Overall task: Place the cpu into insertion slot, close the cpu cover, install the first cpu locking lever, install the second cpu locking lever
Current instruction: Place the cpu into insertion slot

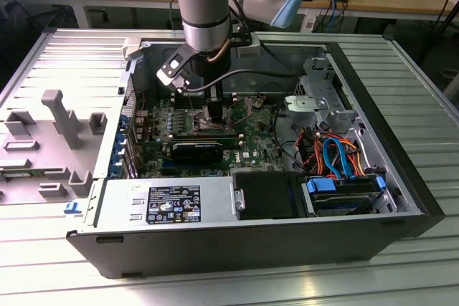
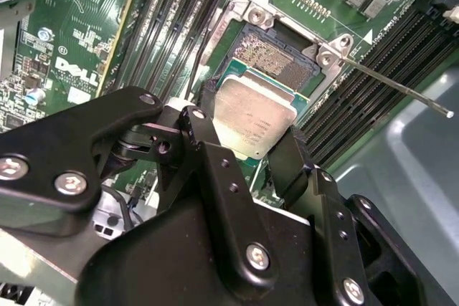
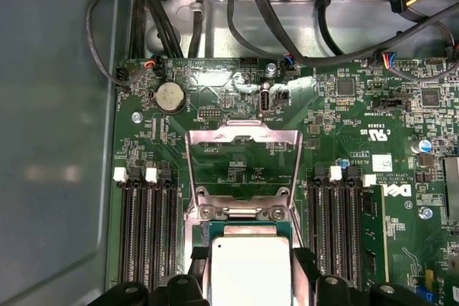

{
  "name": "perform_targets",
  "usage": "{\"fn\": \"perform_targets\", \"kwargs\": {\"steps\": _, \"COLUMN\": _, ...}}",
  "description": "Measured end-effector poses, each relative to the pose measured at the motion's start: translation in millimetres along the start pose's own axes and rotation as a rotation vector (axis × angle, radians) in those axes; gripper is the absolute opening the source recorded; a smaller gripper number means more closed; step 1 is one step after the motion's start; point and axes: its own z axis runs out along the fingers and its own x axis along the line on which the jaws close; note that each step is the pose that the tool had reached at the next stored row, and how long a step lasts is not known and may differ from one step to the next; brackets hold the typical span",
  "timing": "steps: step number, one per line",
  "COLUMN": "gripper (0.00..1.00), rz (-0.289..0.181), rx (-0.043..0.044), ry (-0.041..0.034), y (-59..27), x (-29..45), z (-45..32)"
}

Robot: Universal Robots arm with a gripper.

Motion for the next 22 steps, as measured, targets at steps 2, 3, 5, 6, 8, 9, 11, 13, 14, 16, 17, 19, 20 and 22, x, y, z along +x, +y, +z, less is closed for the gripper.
{"fn": "perform_targets", "kwargs": {"steps": 2, "gripper": 0.54, "rz": 0.0, "rx": 0.0, "ry": 0.0, "y": -0.5, "x": 0.0, "z": 0.3}}
{"fn": "perform_targets", "kwargs": {"steps": 3, "gripper": 0.54, "rz": 0.0, "rx": -0.0001, "ry": 0.0001, "y": -0.8, "x": 0.0, "z": 0.5}}
{"fn": "perform_targets", "kwargs": {"steps": 5, "gripper": 0.54, "rz": 0.0, "rx": 0.0, "ry": -0.0001, "y": -0.9, "x": 0.0, "z": 0.5}}
{"fn": "perform_targets", "kwargs": {"steps": 6, "gripper": 0.54, "rz": 0.0, "rx": 0.0, "ry": 0.0, "y": -0.9, "x": 0.0, "z": 0.6}}
{"fn": "perform_targets", "kwargs": {"steps": 8, "gripper": 0.54, "rz": 0.0, "rx": 0.0, "ry": 0.0, "y": -0.9, "x": 0.0, "z": 0.9}}
{"fn": "perform_targets", "kwargs": {"steps": 9, "gripper": 0.54, "rz": 0.0, "rx": 0.0, "ry": 0.0, "y": -0.9, "x": 0.0, "z": 0.9}}
{"fn": "perform_targets", "kwargs": {"steps": 11, "gripper": 0.54, "rz": 0.0, "rx": -0.0001, "ry": 0.0001, "y": -1.1, "x": 0.0, "z": 1.1}}
{"fn": "perform_targets", "kwargs": {"steps": 13, "gripper": 0.54, "rz": 0.0, "rx": -0.0002, "ry": 0.0002, "y": -1.4, "x": 0.0, "z": 1.7}}
{"fn": "perform_targets", "kwargs": {"steps": 14, "gripper": 0.54, "rz": 0.0, "rx": 0.0, "ry": 0.0, "y": -1.6, "x": 0.0, "z": 2.1}}
{"fn": "perform_targets", "kwargs": {"steps": 16, "gripper": 0.54, "rz": 0.0, "rx": -0.0002, "ry": 0.0002, "y": -2.1, "x": 0.0, "z": 3.0}}
{"fn": "perform_targets", "kwargs": {"steps": 17, "gripper": 0.54, "rz": 0.0, "rx": -0.0001, "ry": 0.0001, "y": -2.2, "x": 0.0, "z": 3.9}}
{"fn": "perform_targets", "kwargs": {"steps": 19, "gripper": 0.54, "rz": 0.0, "rx": -0.0001, "ry": 0.0001, "y": -2.5, "x": -0.1, "z": 5.1}}
{"fn": "perform_targets", "kwargs": {"steps": 20, "gripper": 0.54, "rz": 0.0, "rx": -0.0001, "ry": 0.0001, "y": -2.7, "x": -0.1, "z": 6.3}}
{"fn": "perform_targets", "kwargs": {"steps": 22, "gripper": 0.54, "rz": 0.0, "rx": -0.0001, "ry": 0.0, "y": -4.0, "x": -0.1, "z": 9.6}}
